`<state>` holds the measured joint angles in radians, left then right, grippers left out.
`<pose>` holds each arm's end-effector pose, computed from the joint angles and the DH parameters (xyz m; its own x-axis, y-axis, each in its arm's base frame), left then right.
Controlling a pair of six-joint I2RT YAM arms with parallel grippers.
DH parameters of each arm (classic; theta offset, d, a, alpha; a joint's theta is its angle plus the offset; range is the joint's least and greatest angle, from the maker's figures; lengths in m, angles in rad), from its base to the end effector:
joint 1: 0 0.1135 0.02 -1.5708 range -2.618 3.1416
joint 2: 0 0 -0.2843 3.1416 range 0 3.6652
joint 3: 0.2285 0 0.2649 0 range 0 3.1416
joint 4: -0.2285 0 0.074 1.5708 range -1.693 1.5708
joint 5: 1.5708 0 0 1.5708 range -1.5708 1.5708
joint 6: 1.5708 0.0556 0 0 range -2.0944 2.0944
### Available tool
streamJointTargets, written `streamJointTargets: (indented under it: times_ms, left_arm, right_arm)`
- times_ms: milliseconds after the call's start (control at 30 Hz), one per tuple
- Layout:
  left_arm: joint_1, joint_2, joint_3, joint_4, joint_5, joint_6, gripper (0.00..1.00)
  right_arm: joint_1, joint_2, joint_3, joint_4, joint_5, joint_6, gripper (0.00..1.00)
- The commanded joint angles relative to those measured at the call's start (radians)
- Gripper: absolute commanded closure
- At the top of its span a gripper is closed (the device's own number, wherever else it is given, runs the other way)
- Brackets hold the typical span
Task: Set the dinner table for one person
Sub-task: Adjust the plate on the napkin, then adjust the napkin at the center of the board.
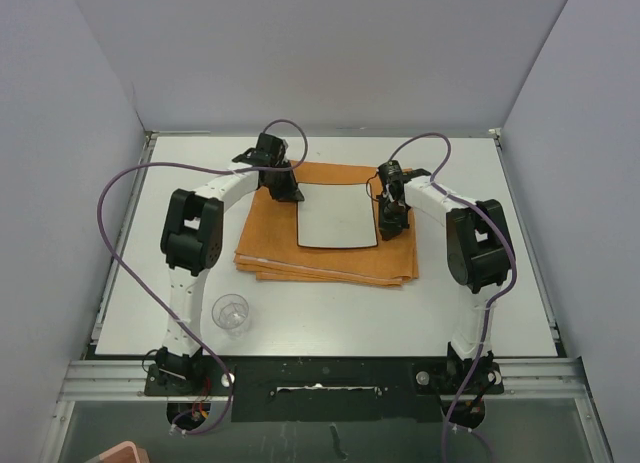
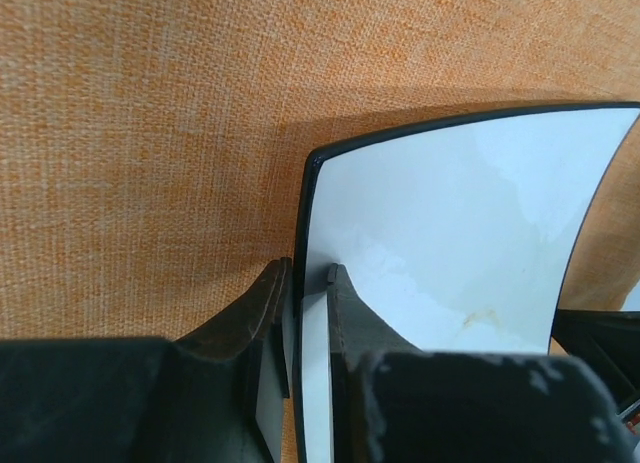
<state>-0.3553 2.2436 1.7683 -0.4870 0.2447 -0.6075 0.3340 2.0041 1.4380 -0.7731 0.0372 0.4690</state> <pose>0.4896 -0.1960 0.1662 -0.8984 -0.2574 -0.3559 -0.0554 0.8702 -0.4895 0.3966 0.1354 0.1577 -0.9647 0.1434 -0.2211 0.1306 0.9889 0.0715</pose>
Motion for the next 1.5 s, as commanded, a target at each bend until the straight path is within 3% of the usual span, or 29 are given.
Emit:
streamJointTargets:
  times_ms: [0,67,167,267,633,933,1000,1067,1100,1233,1467]
  left_arm:
    - [-0.035,0.067,0.047,-0.024,-0.001,0.033,0.93]
    - [-0.038,0.074,0.055,-0.028,0.009,0.04,0.86]
    - [-0.046,0.08,0.073,-0.035,0.016,0.06,0.65]
    - [-0.051,0.063,0.091,-0.042,0.024,0.104,0.58]
    - [-0.052,-0.175,0.085,-0.03,0.002,0.282,0.52]
    - [-0.051,-0.38,-0.012,-0.011,-0.172,0.407,0.51]
    - [-0.039,-0.403,-0.063,-0.02,-0.251,0.418,0.56]
    - [-0.007,-0.421,-0.129,-0.027,-0.287,0.388,0.89]
    - [0.011,-0.428,-0.164,-0.035,-0.307,0.353,1.0]
    - [0.05,-0.397,-0.247,-0.096,-0.281,0.238,1.0]
    - [0.01,-0.23,-0.229,-0.184,-0.201,0.149,1.0]
  right_arm:
    - [-0.004,0.012,-0.023,-0.029,0.023,0.018,1.0]
    - [-0.004,0.01,-0.028,-0.026,0.021,0.022,1.0]
    - [-0.004,0.004,-0.03,-0.028,0.021,0.027,1.0]
    - [-0.004,-0.004,-0.029,-0.029,0.026,0.028,1.0]
    - [-0.004,-0.035,0.025,-0.061,0.05,0.042,1.0]
    - [-0.007,-0.043,0.058,-0.079,0.067,0.038,1.0]
    - [-0.013,-0.057,0.063,-0.072,0.073,0.032,1.0]
    - [-0.018,-0.083,0.067,-0.05,0.08,0.02,1.0]
    - [-0.021,-0.099,0.069,-0.036,0.088,0.014,1.0]
    - [-0.037,-0.147,0.079,0.009,0.105,0.004,1.0]
    - [-0.045,-0.174,0.086,0.063,0.085,-0.014,1.0]
